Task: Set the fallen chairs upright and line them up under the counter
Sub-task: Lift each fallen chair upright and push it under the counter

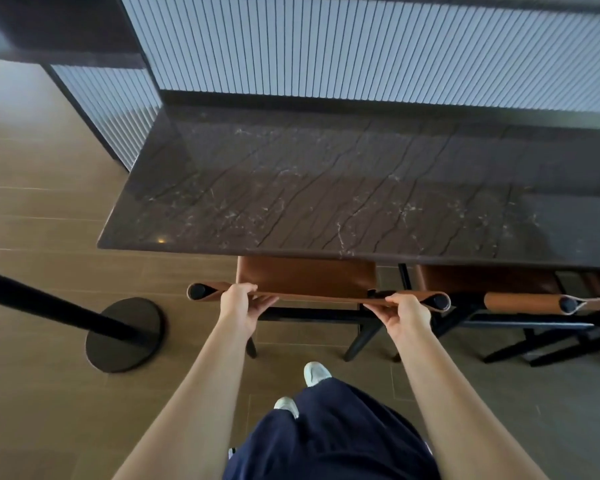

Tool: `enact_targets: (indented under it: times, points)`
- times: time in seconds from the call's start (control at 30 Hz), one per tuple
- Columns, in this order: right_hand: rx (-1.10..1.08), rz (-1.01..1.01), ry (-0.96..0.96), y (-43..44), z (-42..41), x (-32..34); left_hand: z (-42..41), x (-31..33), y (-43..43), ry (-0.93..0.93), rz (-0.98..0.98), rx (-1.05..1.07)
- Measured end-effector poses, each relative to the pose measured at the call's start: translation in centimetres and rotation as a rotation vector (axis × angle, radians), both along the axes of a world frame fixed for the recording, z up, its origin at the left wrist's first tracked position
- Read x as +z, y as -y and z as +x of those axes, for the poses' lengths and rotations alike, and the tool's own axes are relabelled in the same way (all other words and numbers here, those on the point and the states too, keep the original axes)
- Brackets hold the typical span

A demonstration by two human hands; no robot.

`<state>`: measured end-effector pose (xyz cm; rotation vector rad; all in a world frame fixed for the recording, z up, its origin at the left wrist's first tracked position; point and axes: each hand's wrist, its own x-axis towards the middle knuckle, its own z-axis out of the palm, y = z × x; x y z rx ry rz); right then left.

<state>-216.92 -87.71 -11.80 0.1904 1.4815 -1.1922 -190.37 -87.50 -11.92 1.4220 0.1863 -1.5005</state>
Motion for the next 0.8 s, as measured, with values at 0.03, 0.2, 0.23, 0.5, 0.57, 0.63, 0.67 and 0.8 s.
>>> enact_targets:
  times: [0.03,0.2,0.23,0.5,0.57,0.63,0.67,0.8]
  points:
    - [0.008,-0.006,0.003,0.2,-0.3,0.0,-0.3,0.0,0.3,0.01,-0.006,-0.003]
    - [0.018,-0.028,0.014,1.8,-1.1,0.0,-1.0,0.1,1.5,-0.021,-0.031,0.026]
    - [0.012,-0.028,0.015,2.0,-1.0,-0.1,-1.0,0.1,1.7,-0.029,-0.032,0.032]
    - [-0.052,-0.02,-0.063,2.4,0.2,-0.6,-0.4,-0.5,2.2,-0.04,-0.02,0.02]
    - [-0.052,-0.013,-0.072,2.4,0.3,-0.6,-0.4,-0.7,2.2,-0.036,-0.022,0.006]
    - [-0.054,-0.004,-0.072,2.5,0.4,-0.4,-0.3,-0.8,2.3,-0.034,-0.019,-0.004]
    - [-0.056,-0.004,-0.07,2.5,0.4,-0.3,-0.2,-0.9,2.3,-0.035,-0.016,-0.015]
    - [-0.053,0.006,-0.066,2.5,0.3,-0.2,0.1,-0.6,2.1,0.023,0.039,-0.135]
